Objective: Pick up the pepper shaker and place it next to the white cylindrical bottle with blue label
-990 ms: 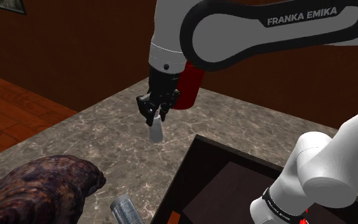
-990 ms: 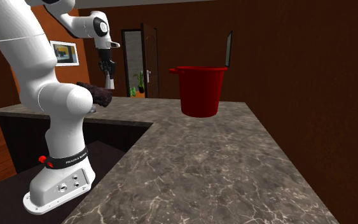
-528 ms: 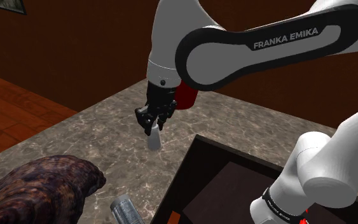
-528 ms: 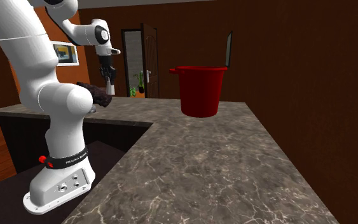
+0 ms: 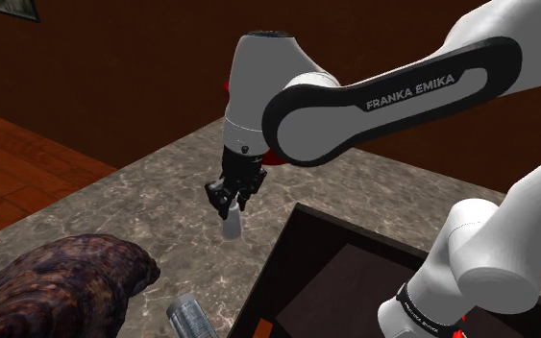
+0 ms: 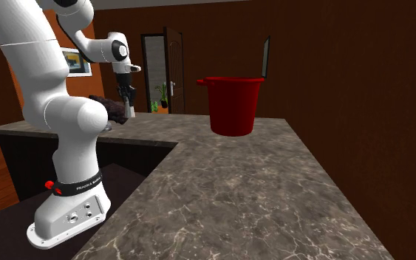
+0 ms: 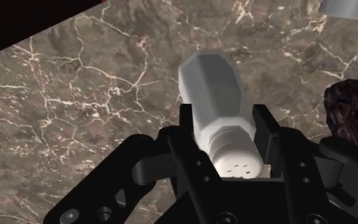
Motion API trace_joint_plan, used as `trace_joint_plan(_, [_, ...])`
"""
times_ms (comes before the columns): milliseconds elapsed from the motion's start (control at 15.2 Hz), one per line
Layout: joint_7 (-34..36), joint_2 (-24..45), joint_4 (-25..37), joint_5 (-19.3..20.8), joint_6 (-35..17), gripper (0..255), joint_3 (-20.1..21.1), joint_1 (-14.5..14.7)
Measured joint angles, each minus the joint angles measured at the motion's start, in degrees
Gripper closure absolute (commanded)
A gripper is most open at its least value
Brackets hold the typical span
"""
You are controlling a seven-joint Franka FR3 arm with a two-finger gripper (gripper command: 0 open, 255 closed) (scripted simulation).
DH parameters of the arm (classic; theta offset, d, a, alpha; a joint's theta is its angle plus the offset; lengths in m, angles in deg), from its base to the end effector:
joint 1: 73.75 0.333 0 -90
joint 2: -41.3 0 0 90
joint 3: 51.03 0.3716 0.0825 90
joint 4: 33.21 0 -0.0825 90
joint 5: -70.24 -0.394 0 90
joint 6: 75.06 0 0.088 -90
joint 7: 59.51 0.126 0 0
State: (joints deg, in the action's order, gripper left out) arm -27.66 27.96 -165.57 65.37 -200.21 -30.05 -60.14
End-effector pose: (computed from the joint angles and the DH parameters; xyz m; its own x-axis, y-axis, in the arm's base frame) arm 0.3906 0.2833 0.4709 0.9964 -0.0049 0.0844 -0.0013 -0.9991 -0.0419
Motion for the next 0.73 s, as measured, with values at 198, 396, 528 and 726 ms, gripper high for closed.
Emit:
trace_joint_plan(198, [0.3, 0.9, -1.6, 0.2, -2.5, 255, 0.3, 0.0])
trace_joint_plan(396, [0.7, 2.3, -2.7, 0.7, -4.9, 255, 0.6, -0.1])
trace_joint_plan(528, [1.0, 3.0, -3.7, 0.9, -6.6, 255, 0.8, -0.1])
trace_joint_plan(726, [1.5, 4.6, -4.6, 1.5, -9.0, 255, 1.1, -0.2])
